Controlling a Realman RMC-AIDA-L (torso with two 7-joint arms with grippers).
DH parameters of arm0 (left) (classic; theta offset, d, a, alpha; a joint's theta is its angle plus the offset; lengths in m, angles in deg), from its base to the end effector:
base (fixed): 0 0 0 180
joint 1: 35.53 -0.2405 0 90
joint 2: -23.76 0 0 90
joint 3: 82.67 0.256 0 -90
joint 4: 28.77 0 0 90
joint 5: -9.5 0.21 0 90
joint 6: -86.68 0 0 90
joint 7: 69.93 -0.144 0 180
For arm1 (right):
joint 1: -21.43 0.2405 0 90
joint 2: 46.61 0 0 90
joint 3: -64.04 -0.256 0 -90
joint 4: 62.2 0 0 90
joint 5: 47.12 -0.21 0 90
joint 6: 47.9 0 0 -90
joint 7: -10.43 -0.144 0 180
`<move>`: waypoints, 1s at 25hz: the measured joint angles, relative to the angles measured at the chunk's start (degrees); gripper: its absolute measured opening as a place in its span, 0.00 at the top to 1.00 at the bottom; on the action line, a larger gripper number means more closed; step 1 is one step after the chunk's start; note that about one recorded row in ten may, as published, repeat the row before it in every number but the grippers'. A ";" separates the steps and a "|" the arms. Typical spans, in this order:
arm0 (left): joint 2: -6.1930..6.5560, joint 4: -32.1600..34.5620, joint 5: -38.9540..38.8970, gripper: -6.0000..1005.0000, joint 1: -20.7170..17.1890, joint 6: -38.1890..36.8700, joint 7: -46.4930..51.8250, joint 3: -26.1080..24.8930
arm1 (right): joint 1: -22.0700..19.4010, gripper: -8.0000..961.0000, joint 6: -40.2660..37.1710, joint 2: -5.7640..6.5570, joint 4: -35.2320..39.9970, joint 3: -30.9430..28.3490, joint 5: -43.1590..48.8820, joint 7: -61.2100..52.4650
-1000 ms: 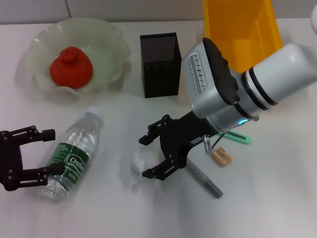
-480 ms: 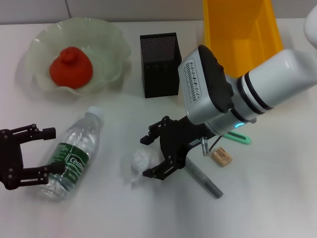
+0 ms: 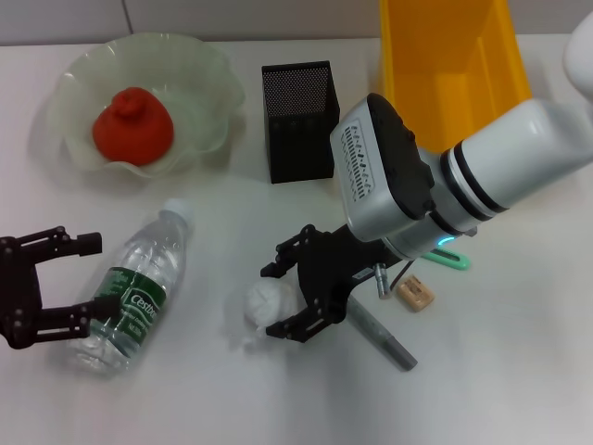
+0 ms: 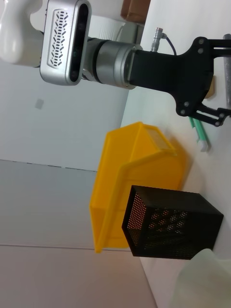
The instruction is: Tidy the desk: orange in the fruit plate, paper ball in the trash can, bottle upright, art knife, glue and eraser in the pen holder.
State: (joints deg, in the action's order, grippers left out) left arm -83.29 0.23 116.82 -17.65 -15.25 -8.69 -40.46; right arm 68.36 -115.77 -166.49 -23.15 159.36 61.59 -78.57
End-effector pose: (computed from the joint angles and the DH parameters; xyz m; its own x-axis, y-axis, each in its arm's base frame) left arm -0.3391 0.2499 0.0628 0.8255 0.2368 0.5123 0.3729 -0.9102 -0.1801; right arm 0.1537 0.3415 -0.1225 0.9977 0.0566 0.0376 0.0540 -0.9963 0.0675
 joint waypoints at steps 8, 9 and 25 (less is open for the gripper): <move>-0.04 0.00 -0.01 0.18 0.05 0.10 -0.04 -0.11 | -0.18 0.30 0.53 0.00 -0.32 -0.43 -0.08 0.06; -0.05 0.00 -0.01 0.18 0.05 0.12 -0.04 -0.11 | -0.37 0.33 0.42 0.03 -0.26 -0.61 -0.51 0.06; -1.95 0.00 -0.28 0.19 0.98 -0.18 -0.22 -0.18 | -15.29 0.45 -17.08 0.59 -4.44 -26.85 -17.78 19.86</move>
State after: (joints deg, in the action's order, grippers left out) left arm -85.24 0.24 116.54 -16.67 -15.43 -8.90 -40.65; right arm 53.07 -132.86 -165.89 -27.59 132.51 43.80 -58.71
